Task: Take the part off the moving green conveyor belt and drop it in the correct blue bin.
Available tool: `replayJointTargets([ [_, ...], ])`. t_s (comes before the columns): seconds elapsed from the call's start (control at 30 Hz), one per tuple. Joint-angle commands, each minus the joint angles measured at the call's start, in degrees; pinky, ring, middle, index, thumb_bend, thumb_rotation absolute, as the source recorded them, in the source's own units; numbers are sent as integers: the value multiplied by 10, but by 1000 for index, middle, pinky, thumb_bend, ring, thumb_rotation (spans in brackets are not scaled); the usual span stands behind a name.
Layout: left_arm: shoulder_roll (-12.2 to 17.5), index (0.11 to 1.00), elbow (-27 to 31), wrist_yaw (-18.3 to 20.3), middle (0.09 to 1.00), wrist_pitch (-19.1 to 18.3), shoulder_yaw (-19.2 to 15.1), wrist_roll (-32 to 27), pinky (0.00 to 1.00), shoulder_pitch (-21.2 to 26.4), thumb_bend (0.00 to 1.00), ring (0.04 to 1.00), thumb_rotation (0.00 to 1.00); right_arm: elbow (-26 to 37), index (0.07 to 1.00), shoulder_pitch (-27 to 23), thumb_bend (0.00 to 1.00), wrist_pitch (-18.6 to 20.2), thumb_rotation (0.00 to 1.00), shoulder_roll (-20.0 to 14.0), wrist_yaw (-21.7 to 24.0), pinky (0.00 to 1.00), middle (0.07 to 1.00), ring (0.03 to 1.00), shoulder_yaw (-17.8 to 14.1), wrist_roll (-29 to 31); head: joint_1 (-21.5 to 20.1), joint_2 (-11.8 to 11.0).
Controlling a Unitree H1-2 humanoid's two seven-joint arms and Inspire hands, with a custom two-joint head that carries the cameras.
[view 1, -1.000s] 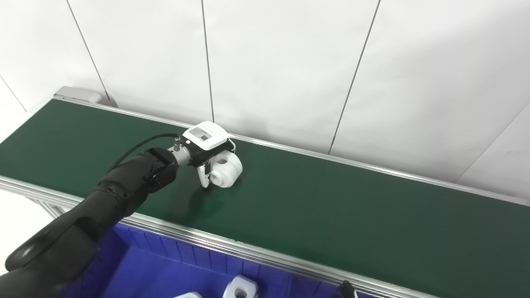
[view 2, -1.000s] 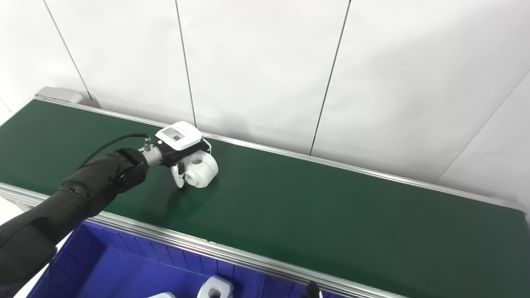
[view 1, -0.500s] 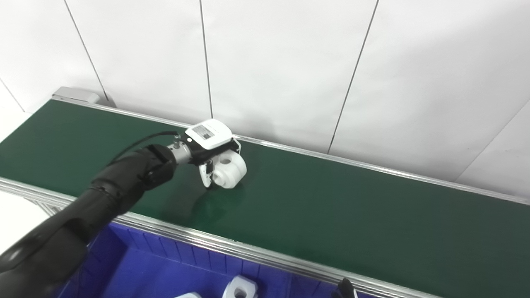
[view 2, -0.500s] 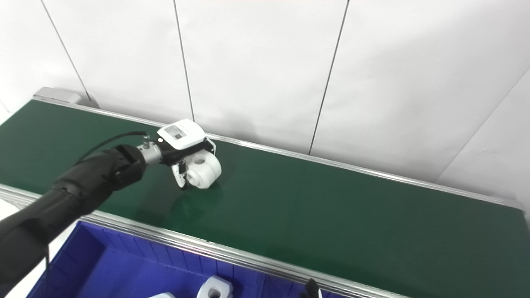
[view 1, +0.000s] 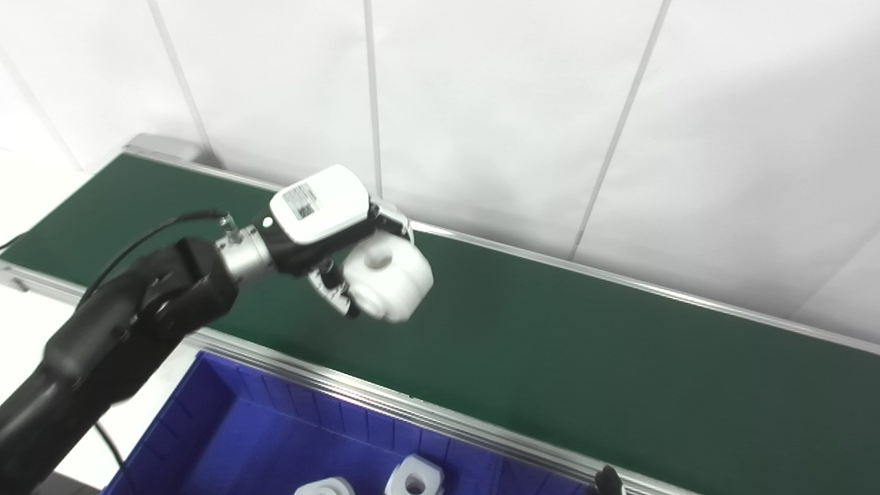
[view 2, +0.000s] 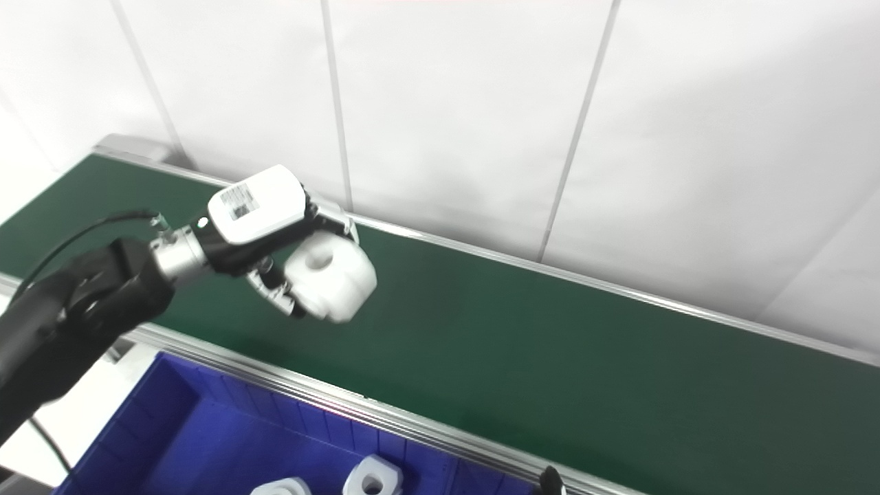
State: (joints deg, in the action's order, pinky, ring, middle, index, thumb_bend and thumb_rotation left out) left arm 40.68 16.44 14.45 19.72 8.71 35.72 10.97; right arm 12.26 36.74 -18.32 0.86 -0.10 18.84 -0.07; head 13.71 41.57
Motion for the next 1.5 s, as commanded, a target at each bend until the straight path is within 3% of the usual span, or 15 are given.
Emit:
replayJointTargets([
  [0.0, 27, 517, 61, 14, 439, -29, -39, -32, 285, -28, 518, 353, 0, 28, 1000, 11, 787, 7, 1000, 1, 11, 1000, 1000, 1000, 5, 4, 2, 7],
  [0.23, 17, 493, 186, 74, 479, -91, -86, -39, 350, -162, 522, 426, 0, 59, 1000, 18, 783, 34, 1000, -1, 14, 1000, 1000, 1000, 11, 2, 3, 32],
  [0.3, 8, 495, 206, 90, 478, -102, -86, -32, 347, -194, 522, 425, 0, 68, 1000, 18, 790, 42, 1000, -3, 16, 1000, 1000, 1000, 11, 0, 14, 44],
  [0.37, 4, 513, 213, 104, 446, -102, -82, -22, 273, -217, 519, 359, 0, 74, 1000, 18, 798, 46, 1000, -5, 19, 1000, 1000, 1000, 10, 3, 19, 49],
  [0.47, 0, 505, 211, 128, 468, -107, -72, -2, 342, -241, 521, 415, 0, 80, 1000, 18, 815, 51, 1000, -9, 23, 1000, 1000, 1000, 10, 11, 22, 55],
  [0.53, -5, 495, 203, 132, 480, -105, -70, 7, 397, -249, 522, 453, 0, 82, 1000, 16, 801, 52, 1000, -13, 24, 1000, 1000, 1000, 9, 11, 23, 58],
  [0.87, -56, 515, 23, 10, 454, -1, -39, 123, 387, -272, 520, 430, 0, 76, 1000, 12, 782, 50, 1000, -26, 31, 1000, 1000, 984, 5, 15, 12, 49],
  [1.03, -45, 505, -25, 25, 465, -12, -25, 157, 397, -257, 522, 449, 0, 71, 999, 13, 781, 49, 1000, -25, 30, 1000, 993, 974, 6, 12, 6, 45],
  [1.17, -38, 500, -11, 100, 481, -67, -16, 190, 454, -254, 524, 501, 0, 74, 991, 15, 776, 51, 989, -25, 30, 1000, 988, 967, 6, 14, 4, 46],
  [1.2, -36, 573, -3, 117, 588, -78, -13, 201, 528, -254, 695, 580, 74, 74, 989, 15, 776, 51, 985, -25, 30, 1000, 986, 966, 6, 14, 5, 46],
  [1.27, -34, 709, 12, 144, 743, -95, -8, 223, 661, -254, 867, 720, 262, 76, 987, 16, 774, 51, 981, -27, 31, 1000, 984, 962, 6, 14, 5, 47],
  [1.3, -33, 767, 18, 157, 806, -101, -4, 234, 730, -254, 895, 786, 393, 77, 985, 16, 772, 52, 976, -27, 31, 1000, 982, 961, 6, 15, 5, 47],
  [1.33, -29, 774, 23, 164, 814, -100, 0, 244, 739, -255, 898, 794, 410, 77, 985, 16, 772, 52, 975, -28, 32, 1000, 982, 961, 6, 17, 5, 46],
  [1.37, -26, 804, 26, 169, 848, -100, 3, 250, 774, -256, 902, 827, 526, 78, 983, 17, 770, 53, 969, -28, 32, 1000, 981, 961, 6, 18, 5, 46],
  [1.47, -18, 835, 33, 180, 886, -97, 12, 265, 813, -257, 902, 864, 666, 77, 981, 16, 766, 51, 965, -29, 33, 993, 980, 958, 6, 21, 3, 45],
])
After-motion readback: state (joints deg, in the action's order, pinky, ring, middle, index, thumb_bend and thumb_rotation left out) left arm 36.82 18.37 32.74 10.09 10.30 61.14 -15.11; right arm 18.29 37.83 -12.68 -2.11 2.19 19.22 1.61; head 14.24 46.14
